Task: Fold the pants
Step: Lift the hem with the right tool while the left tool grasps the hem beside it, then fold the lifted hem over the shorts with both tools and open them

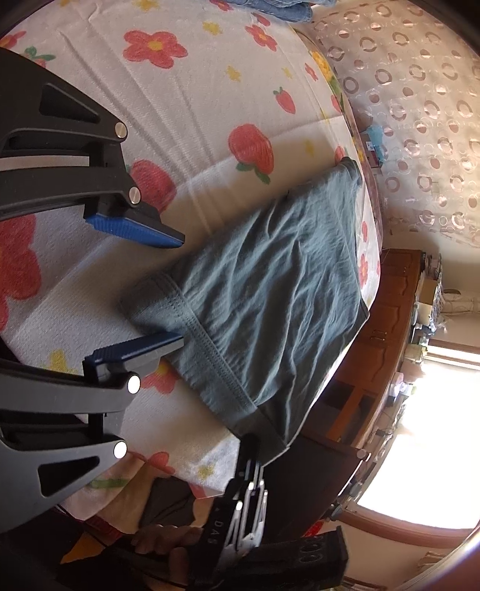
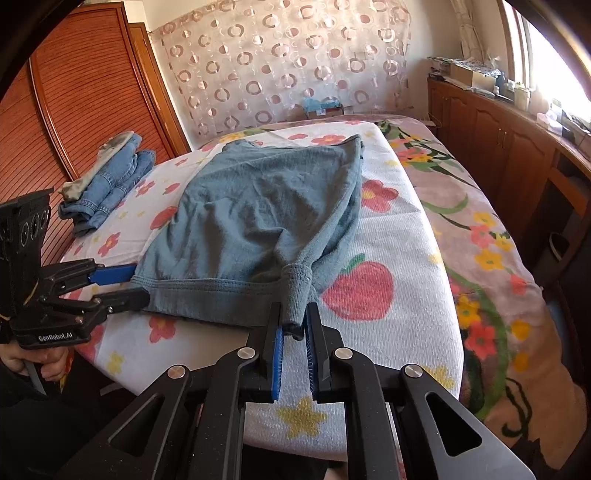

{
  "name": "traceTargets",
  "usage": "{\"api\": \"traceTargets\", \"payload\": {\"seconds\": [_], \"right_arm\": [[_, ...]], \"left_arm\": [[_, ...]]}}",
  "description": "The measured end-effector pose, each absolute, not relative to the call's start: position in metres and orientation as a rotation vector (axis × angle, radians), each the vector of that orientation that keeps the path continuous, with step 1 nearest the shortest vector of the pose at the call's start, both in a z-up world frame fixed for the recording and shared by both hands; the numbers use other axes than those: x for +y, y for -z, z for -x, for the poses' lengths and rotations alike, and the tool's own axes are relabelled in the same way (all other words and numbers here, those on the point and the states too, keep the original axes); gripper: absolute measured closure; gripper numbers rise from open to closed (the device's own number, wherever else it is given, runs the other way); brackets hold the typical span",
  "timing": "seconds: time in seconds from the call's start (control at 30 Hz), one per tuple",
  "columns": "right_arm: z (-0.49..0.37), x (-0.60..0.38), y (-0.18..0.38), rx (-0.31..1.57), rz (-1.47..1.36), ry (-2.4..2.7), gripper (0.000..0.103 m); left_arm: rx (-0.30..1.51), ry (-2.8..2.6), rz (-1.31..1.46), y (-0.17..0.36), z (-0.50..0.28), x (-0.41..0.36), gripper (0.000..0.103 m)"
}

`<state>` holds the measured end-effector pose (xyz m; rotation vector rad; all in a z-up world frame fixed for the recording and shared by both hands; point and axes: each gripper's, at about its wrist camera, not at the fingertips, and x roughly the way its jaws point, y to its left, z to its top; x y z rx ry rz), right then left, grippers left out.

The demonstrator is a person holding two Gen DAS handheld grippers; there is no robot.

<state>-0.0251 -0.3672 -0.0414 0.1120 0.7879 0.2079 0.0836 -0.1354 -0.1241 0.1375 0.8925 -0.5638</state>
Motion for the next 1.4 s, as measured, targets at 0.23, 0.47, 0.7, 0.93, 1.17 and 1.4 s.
{"api": "traceTargets", "payload": {"seconds": [0.23, 0.47, 0.7, 0.93, 1.17, 1.4], "right_arm": [[0.023, -0.363, 0.038, 0.773, -0.110, -0.207, 0.092], [0.021, -0.358, 0.032, 0.765, -0.086, -0.230, 0.092], [0.008, -0.338, -0.019, 0.656, -0.022, -0.317, 0.092], [0.003, -0.311, -0.102, 0.495, 0.034, -0.396, 0.093], [-0.001, -0.289, -0.180, 0.370, 0.052, -0.482, 0.093], [-0.058, -0.274, -0.184, 0.409, 0.083, -0.500, 0.093]], "left_arm": [[0.896, 0.573, -0.136, 0.124, -0.083, -0.136, 0.066], [0.881, 0.614, -0.150, 0.113, -0.083, -0.134, 0.086], [0.763, 0.559, -0.135, 0.058, -0.091, -0.111, 0.089], [0.606, 0.498, -0.129, -0.034, -0.094, -0.075, 0.089], [0.472, 0.440, -0.106, -0.110, -0.090, -0.039, 0.089], [0.470, 0.365, -0.106, -0.112, -0.131, -0.019, 0.089]]}}
